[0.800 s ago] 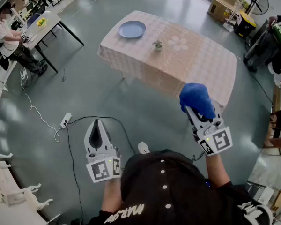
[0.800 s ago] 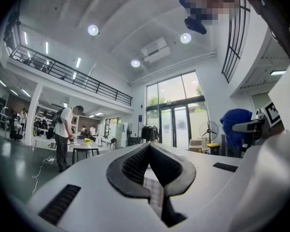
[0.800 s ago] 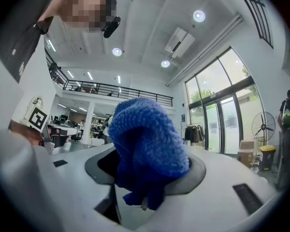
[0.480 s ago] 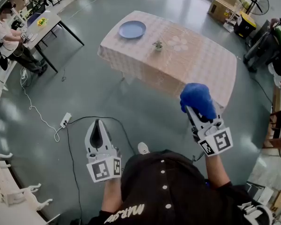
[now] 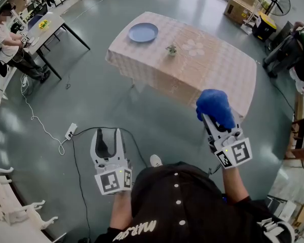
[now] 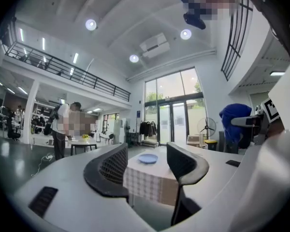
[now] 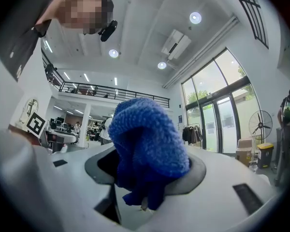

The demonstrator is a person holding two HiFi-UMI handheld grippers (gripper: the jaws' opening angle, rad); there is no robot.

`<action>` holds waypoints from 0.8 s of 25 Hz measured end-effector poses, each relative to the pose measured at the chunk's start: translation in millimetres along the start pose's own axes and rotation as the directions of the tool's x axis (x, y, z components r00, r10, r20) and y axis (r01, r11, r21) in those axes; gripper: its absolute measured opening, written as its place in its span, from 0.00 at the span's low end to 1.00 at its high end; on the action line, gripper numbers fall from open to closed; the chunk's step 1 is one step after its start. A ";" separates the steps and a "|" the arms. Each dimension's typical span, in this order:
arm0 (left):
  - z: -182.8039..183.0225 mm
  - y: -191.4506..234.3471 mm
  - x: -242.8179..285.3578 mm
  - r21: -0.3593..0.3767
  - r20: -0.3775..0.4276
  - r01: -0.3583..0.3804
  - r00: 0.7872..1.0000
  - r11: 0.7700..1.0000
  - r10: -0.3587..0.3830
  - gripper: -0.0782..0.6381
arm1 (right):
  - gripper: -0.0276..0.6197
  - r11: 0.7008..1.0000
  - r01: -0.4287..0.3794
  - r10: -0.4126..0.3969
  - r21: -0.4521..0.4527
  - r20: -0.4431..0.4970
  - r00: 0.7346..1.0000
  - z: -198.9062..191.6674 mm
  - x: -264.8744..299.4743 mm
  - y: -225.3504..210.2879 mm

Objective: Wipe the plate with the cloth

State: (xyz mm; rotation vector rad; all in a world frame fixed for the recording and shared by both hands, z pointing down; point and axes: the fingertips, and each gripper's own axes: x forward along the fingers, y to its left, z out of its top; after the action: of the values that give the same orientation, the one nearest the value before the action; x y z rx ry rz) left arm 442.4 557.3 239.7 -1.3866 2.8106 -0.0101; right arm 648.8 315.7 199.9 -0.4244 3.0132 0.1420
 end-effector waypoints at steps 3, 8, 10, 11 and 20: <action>-5.0 7.4 7.8 -0.012 -0.017 -0.009 1.000 1.000 0.008 0.50 | 0.40 1.000 0.008 -0.008 0.004 0.002 1.000 -1.1 5.6 0.4; -6.3 14.5 18.8 -0.012 -0.015 0.012 1.000 1.000 -0.012 0.50 | 0.40 1.000 0.015 -0.015 0.012 0.008 1.000 -2.5 16.9 2.0; -6.6 18.7 22.8 -0.014 -0.014 0.015 1.000 1.000 -0.015 0.51 | 0.40 1.000 0.021 -0.021 0.013 0.010 1.000 -3.1 21.2 2.3; -7.0 21.1 24.6 -0.014 -0.015 0.017 1.000 1.000 -0.018 0.51 | 0.40 1.000 0.024 -0.024 0.014 0.010 1.000 -3.5 23.3 2.8; -8.2 49.4 33.2 0.000 -0.015 0.031 0.999 1.000 -0.031 0.51 | 0.40 0.999 0.038 -0.038 0.020 0.020 0.999 -6.6 43.4 17.3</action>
State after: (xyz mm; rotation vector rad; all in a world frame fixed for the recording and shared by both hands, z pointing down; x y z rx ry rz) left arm 382.9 561.0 247.3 -1.4364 2.8002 -0.0205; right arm 601.9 319.9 203.2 -0.4750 2.9820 0.1126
